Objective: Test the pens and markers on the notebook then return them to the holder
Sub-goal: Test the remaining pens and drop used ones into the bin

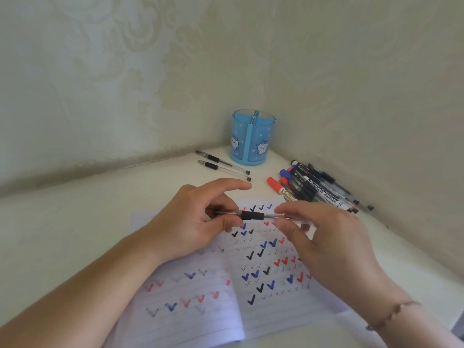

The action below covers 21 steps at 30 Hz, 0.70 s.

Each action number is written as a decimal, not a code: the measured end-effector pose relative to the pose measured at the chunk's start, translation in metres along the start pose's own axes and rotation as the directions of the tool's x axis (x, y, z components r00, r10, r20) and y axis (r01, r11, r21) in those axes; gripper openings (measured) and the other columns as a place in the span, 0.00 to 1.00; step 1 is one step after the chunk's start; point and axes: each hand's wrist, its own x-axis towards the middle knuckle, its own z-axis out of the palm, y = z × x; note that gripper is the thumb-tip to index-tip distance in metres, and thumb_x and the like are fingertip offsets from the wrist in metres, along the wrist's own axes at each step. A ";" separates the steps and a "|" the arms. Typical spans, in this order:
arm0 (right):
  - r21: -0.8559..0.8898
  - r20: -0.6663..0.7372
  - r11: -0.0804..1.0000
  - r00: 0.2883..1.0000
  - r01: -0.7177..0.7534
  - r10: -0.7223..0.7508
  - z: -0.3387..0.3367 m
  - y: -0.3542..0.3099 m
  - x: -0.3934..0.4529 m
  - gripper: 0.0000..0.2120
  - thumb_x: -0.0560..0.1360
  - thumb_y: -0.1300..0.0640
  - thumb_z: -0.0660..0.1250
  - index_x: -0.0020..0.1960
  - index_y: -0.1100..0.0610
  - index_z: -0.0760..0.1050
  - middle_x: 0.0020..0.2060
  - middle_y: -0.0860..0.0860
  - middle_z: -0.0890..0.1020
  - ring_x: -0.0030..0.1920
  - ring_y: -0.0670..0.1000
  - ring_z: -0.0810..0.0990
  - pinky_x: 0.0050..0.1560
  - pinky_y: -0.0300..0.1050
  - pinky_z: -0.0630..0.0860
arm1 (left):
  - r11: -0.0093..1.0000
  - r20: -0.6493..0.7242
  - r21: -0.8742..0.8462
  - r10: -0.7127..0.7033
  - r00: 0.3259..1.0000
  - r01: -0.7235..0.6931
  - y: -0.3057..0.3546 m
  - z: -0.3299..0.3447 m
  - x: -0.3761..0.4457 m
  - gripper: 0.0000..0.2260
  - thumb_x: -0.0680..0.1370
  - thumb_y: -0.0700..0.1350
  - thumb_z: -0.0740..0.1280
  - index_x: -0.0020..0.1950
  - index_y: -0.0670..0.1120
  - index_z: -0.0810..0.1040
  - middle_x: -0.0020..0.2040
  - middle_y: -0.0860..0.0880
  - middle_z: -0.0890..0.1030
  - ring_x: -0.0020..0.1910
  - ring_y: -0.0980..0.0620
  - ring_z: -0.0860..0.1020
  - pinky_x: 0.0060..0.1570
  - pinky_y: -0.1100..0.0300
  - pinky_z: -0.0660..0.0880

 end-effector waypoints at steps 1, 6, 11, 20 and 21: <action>-0.116 -0.039 0.988 0.994 0.099 -0.105 -0.002 0.002 0.002 0.08 0.75 0.41 0.65 0.46 0.41 0.81 0.39 0.38 0.82 0.42 0.44 0.78 0.36 0.43 0.74 | 1.000 -0.010 0.014 0.021 1.000 -0.021 0.000 -0.001 0.000 0.20 0.73 0.47 0.74 0.63 0.58 0.75 0.41 0.57 0.85 0.38 0.54 0.82 0.46 0.64 0.77; -0.240 -0.268 0.971 0.962 -0.023 -0.044 -0.029 0.033 0.026 0.05 0.74 0.47 0.69 0.43 0.45 0.83 0.35 0.47 0.78 0.42 0.56 0.76 0.34 0.44 0.72 | 1.000 -0.035 0.017 -0.003 0.999 0.003 -0.011 -0.008 0.001 0.25 0.72 0.58 0.73 0.67 0.57 0.73 0.48 0.58 0.85 0.45 0.59 0.82 0.48 0.68 0.76; -0.304 -0.033 0.897 0.945 -0.321 0.327 -0.029 0.097 0.068 0.10 0.74 0.42 0.65 0.44 0.46 0.81 0.29 0.46 0.79 0.35 0.55 0.79 0.38 0.47 0.79 | 0.993 -0.071 0.097 -0.067 0.995 0.074 -0.022 -0.014 0.005 0.20 0.75 0.58 0.69 0.66 0.56 0.74 0.50 0.60 0.84 0.49 0.60 0.81 0.51 0.60 0.77; -0.508 0.007 0.833 0.966 -0.218 0.257 -0.007 0.104 0.086 0.12 0.76 0.40 0.60 0.48 0.43 0.80 0.38 0.49 0.83 0.41 0.57 0.80 0.35 0.42 0.74 | 0.963 -0.019 0.245 -0.106 0.994 0.108 -0.030 -0.017 0.004 0.15 0.75 0.58 0.66 0.59 0.58 0.79 0.50 0.64 0.81 0.53 0.63 0.77 0.57 0.62 0.73; -0.507 -0.008 0.835 0.970 -0.213 0.242 -0.006 0.100 0.088 0.12 0.77 0.41 0.60 0.49 0.44 0.80 0.38 0.50 0.83 0.41 0.57 0.80 0.36 0.43 0.75 | 0.960 -0.016 0.260 -0.108 0.994 0.109 -0.031 -0.018 0.005 0.13 0.75 0.58 0.66 0.57 0.58 0.80 0.49 0.64 0.81 0.53 0.63 0.77 0.57 0.61 0.72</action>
